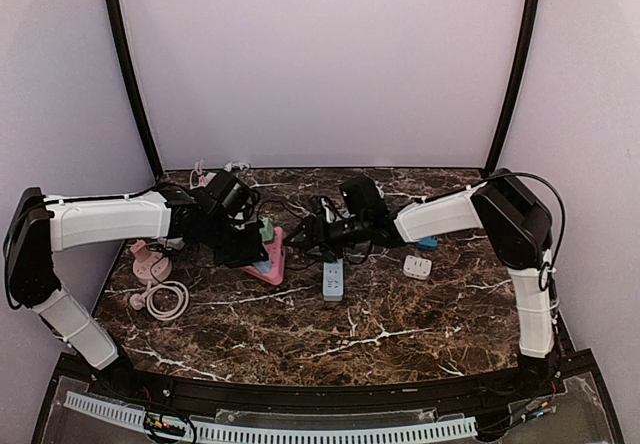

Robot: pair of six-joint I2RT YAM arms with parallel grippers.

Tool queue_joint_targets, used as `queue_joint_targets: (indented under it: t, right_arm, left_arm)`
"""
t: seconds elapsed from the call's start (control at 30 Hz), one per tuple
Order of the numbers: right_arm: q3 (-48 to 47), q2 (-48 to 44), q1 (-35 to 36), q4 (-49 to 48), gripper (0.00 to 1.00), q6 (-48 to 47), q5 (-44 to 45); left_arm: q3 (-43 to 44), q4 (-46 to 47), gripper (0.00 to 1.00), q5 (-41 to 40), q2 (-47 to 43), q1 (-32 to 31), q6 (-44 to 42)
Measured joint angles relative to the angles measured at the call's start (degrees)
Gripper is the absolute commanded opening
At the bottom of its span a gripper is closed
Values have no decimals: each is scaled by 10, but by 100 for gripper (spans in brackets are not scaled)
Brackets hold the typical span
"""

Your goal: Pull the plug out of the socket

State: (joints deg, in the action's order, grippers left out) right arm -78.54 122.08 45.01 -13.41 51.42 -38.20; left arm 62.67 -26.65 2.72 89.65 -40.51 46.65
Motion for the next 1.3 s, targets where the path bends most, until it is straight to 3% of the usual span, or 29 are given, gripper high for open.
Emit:
queue_joint_targets:
  t: [0.27,0.43,0.63,0.8,0.93,1.3]
  right_arm:
    - [-43,40,15,-1,66,4,-1]
    - [-57,55,26,4,59,4,-2]
    - [-75,61,33,10,43,7,1]
    - [-91,75,34,22,19,21,10]
    - [-97,76,35,32,7,27,16]
    - [-105,76,40,28,3,41,20]
  left_arm:
    - [-41,40,0,13,-31,0,17]
    - [-63,60,0,16,-47,-2,25]
    - [-71,80,0,25,-52,-2,32]
    - [-79,90,0,25,-54,-2,37]
    - [-83,92,0,25,-54,-2,38]
    - [-106,85,0,13,-99,-3,35]
